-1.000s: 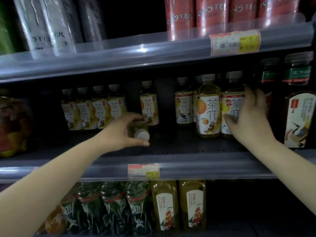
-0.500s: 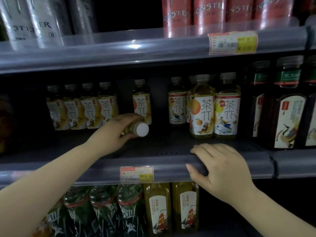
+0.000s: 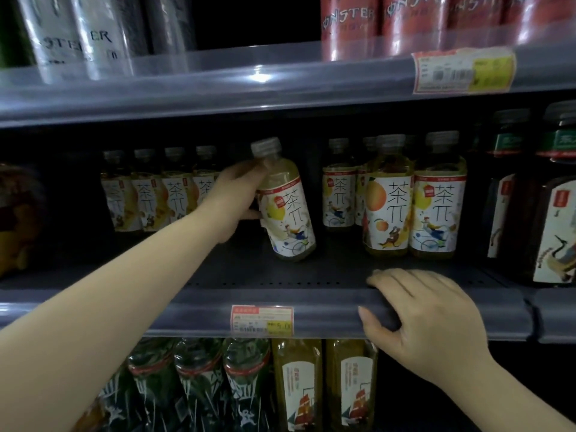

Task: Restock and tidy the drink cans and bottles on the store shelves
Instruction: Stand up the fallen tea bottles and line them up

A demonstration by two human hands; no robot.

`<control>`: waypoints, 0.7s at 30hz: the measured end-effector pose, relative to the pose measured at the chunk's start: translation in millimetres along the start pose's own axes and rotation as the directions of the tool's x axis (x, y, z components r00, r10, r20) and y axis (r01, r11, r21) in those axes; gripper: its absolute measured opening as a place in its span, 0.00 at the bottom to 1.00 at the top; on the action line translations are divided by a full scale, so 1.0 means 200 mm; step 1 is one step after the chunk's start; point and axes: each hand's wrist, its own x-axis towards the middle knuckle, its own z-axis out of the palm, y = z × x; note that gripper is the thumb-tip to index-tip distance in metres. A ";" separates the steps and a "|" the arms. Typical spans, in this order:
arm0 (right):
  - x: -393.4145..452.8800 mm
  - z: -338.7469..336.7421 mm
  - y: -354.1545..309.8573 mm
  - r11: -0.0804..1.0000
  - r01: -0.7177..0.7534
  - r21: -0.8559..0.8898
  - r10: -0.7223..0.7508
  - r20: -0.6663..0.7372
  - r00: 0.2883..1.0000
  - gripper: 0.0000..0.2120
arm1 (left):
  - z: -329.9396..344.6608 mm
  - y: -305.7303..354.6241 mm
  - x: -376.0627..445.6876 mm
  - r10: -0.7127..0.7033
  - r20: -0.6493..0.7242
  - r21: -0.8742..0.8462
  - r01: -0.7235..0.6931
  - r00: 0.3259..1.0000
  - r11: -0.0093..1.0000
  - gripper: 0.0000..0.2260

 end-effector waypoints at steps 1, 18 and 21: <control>0.00 0.00 0.00 1.000 0.001 -0.001 -0.001 -0.003 1.000 0.20 | 0.04 0.00 0.01 0.012 0.020 0.028 -0.012 1.000 1.000 0.20; 0.01 0.01 0.01 1.000 0.004 0.007 -0.004 -0.030 1.000 0.20 | 0.17 -0.18 0.09 0.002 0.298 0.255 -0.081 0.954 0.963 0.29; 0.00 0.01 0.01 1.000 0.011 0.009 -0.010 -0.045 0.999 0.20 | 0.29 -0.19 0.09 -0.023 0.275 0.186 -0.029 0.961 0.982 0.23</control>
